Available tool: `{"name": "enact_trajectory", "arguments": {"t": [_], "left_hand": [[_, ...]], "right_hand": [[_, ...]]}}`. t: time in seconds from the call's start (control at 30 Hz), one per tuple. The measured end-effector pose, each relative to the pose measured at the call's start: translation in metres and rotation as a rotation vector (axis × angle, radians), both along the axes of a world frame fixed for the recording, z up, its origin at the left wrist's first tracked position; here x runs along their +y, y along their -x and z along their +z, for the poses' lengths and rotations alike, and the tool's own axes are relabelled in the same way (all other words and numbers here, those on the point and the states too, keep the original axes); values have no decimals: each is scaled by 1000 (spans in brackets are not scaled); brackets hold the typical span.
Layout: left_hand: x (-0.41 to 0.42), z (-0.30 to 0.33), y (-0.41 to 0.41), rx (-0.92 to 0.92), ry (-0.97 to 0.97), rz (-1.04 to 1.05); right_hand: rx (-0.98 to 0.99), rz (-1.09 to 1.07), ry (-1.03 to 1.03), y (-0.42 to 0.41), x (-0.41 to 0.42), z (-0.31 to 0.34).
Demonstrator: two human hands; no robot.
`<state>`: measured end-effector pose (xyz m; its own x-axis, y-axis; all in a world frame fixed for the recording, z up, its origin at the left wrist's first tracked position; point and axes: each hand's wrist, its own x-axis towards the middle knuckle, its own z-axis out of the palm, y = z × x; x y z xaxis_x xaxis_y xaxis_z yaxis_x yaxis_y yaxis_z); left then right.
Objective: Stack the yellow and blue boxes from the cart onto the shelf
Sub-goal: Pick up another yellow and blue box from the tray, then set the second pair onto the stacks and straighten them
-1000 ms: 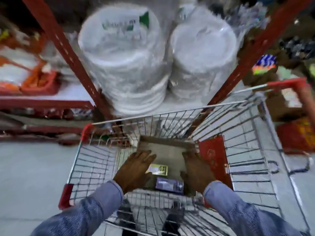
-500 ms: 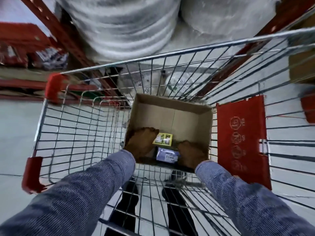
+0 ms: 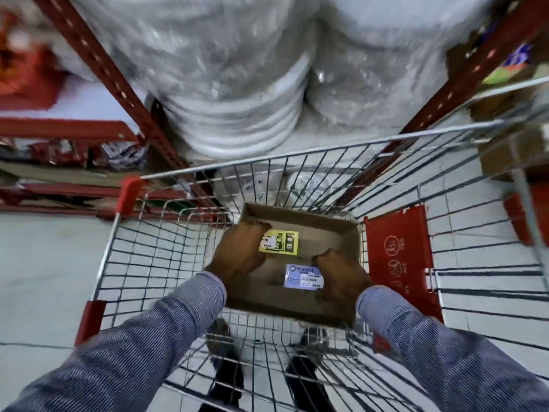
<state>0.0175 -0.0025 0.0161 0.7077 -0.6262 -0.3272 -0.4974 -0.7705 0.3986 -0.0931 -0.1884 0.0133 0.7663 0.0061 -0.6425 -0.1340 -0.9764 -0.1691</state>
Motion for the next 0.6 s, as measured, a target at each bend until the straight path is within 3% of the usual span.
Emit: {"name": "enact_trajectory", "arguments": {"t": [0.13,0.6], "left_hand": [[7,87,-16,-125,122,59],[45,433,-53,-685,376,172]], "right_hand": [[-100,22,55,-19,-9,82],[-794,49,244,-53,-16,422]]}}
